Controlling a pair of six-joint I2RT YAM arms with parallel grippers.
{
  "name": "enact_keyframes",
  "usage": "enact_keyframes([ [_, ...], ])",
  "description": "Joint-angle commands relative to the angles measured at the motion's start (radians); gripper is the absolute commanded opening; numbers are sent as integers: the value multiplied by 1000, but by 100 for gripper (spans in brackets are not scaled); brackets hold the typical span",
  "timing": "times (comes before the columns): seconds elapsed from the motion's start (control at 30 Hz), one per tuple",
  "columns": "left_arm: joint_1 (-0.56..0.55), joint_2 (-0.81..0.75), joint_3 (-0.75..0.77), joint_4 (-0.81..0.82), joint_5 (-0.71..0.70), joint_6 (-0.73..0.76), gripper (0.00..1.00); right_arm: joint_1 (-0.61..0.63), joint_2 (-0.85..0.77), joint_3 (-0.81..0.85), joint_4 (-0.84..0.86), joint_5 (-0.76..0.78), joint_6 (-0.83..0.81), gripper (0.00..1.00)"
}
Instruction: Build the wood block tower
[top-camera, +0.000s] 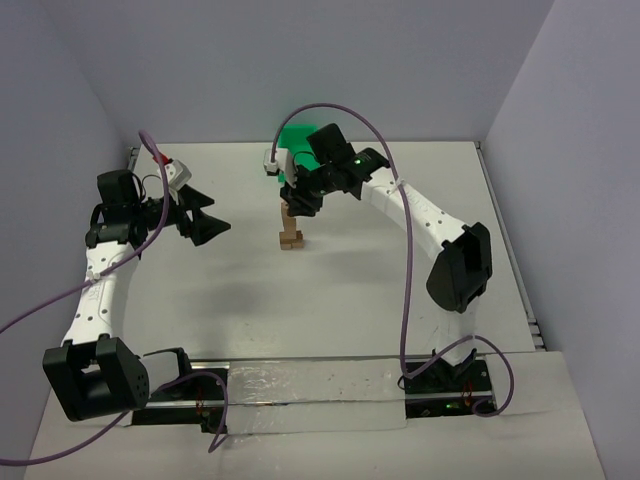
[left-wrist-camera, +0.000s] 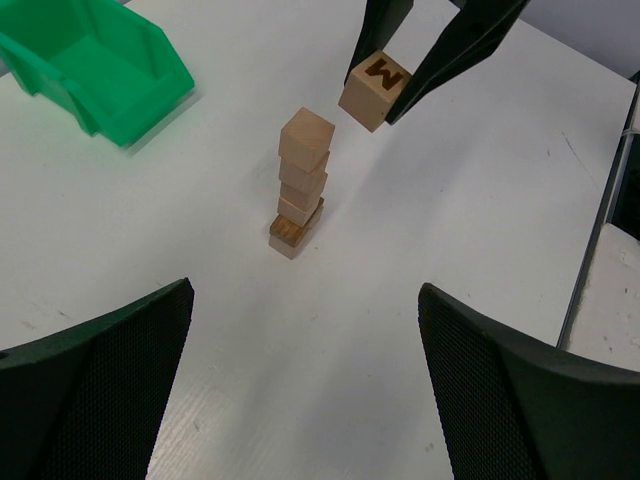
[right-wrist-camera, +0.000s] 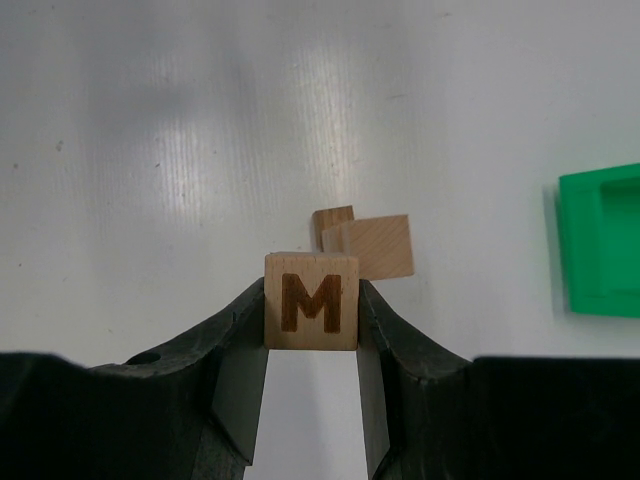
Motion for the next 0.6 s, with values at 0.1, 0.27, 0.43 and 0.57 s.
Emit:
enact_keyframes([
  [0.1, -3, -4, 17, 44, 14, -14, 99, -18, 74, 156, -81, -25, -32, 9],
  [0.27, -3, -4, 17, 47, 12, -16, 99, -27, 119, 206, -108, -40, -40, 10],
  [0.43, -4, -2, 16, 55, 12, -27, 99, -42, 154, 239, -122, -55, -49, 10],
  [0.57, -2, -1, 11, 55, 14, -25, 99, -58, 177, 268, -140, -77, -55, 10],
])
